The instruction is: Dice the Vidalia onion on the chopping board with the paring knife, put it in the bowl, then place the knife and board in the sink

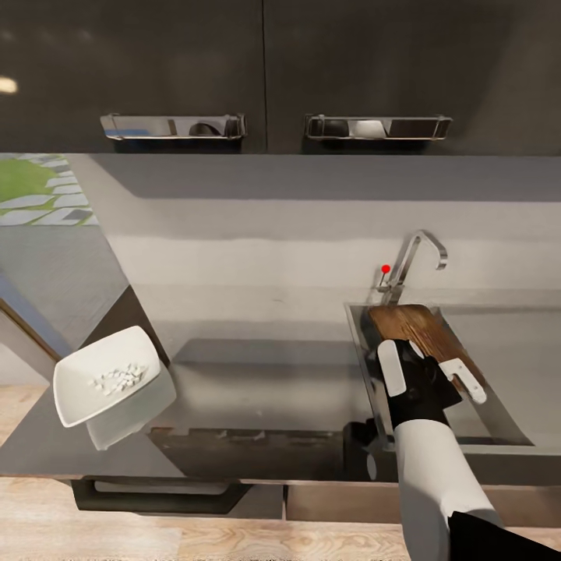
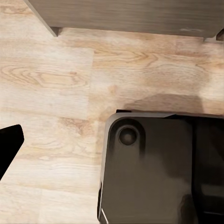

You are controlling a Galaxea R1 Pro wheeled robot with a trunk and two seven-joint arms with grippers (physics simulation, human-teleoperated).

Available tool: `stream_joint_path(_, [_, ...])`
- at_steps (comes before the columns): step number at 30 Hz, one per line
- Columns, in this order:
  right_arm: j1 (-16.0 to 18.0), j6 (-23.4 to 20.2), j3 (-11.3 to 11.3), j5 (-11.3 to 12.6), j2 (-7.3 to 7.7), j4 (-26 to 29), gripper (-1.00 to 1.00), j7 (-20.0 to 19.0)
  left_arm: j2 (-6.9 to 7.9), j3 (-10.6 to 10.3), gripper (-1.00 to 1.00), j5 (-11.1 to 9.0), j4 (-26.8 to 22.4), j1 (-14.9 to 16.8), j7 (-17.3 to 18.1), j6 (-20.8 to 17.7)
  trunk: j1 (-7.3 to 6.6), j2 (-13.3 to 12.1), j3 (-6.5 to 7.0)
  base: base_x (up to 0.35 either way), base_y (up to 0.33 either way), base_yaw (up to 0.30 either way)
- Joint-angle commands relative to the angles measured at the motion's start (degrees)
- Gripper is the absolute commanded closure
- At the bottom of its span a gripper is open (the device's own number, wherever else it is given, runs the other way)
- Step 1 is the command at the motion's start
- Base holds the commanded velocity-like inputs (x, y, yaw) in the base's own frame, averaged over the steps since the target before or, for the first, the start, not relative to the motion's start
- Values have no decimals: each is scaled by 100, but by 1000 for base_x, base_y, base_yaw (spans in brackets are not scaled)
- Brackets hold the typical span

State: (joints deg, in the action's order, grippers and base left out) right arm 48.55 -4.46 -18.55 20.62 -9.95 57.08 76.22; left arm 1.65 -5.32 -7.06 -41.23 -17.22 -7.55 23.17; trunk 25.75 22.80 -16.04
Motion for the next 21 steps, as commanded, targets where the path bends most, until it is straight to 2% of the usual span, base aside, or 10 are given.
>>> stream_joint_path(1, [6, -46, -9, -6, -4, -34, 100, 11, 11, -48, -100, -59, -8, -1, -44, 12, 3, 11, -18, 0, 0, 0])
stream_joint_path(17, [6, -37, -17, 1, -4, -187, 100, -7, 11, -48, -100, -59, -17, -1, -44, 12, 3, 11, -165, 0, 0, 0])
stream_joint_path(21, [6, -37, -19, -1, -4, -230, 100, -19, 11, -48, -100, -59, -17, -1, -44, 12, 3, 11, -202, 0, -138, 0])
